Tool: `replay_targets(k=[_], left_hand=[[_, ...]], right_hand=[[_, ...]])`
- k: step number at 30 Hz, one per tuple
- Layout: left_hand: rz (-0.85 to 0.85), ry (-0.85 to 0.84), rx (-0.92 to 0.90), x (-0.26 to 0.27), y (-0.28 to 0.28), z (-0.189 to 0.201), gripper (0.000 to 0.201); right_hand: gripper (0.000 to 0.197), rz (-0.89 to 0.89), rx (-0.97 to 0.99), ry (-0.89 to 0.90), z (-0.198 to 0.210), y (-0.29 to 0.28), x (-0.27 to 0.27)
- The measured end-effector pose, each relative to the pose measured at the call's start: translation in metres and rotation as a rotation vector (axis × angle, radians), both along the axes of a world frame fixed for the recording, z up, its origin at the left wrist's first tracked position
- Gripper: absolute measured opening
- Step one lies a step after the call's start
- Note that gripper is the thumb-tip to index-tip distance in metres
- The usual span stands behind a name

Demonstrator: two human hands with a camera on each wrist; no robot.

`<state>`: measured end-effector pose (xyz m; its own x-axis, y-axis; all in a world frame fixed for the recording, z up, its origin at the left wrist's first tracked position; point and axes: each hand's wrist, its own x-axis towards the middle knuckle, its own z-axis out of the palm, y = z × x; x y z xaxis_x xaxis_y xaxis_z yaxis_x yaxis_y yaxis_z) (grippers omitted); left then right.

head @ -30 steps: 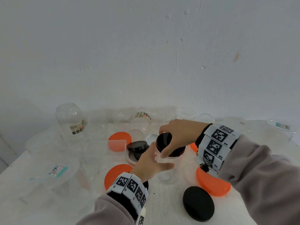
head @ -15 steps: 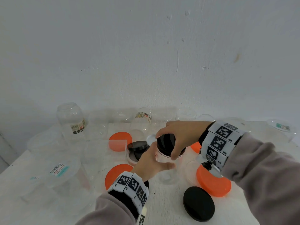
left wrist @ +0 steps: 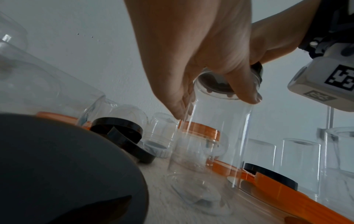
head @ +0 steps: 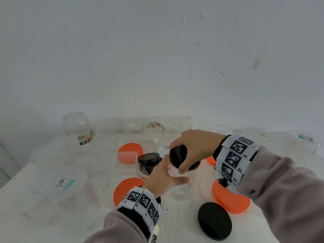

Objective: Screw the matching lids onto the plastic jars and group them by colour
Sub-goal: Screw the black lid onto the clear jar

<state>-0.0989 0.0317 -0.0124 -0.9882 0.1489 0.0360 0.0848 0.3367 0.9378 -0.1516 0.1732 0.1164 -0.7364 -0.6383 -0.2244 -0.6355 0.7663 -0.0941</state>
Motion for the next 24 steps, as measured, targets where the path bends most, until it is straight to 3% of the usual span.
replay_targets(k=[6, 9, 15, 24], left_hand=[[0.011, 0.002, -0.028, 0.001, 0.000, -0.002, 0.069], [0.011, -0.001, -0.022, 0.001, 0.000, -0.002, 0.069], [0.005, -0.020, 0.006, 0.000, 0.000, -0.002, 0.080], [0.041, 0.018, -0.014, 0.003, 0.002, -0.004, 0.076]], right_hand=[[0.063, -0.066, -0.071, 0.065, -0.010, -0.001, 0.003], [0.064, -0.082, -0.059, 0.074, -0.012, -0.003, 0.004], [0.082, -0.045, 0.089, -0.122, 0.005, 0.001, 0.000], [0.085, 0.033, 0.004, -0.012, 0.003, 0.003, -0.002]])
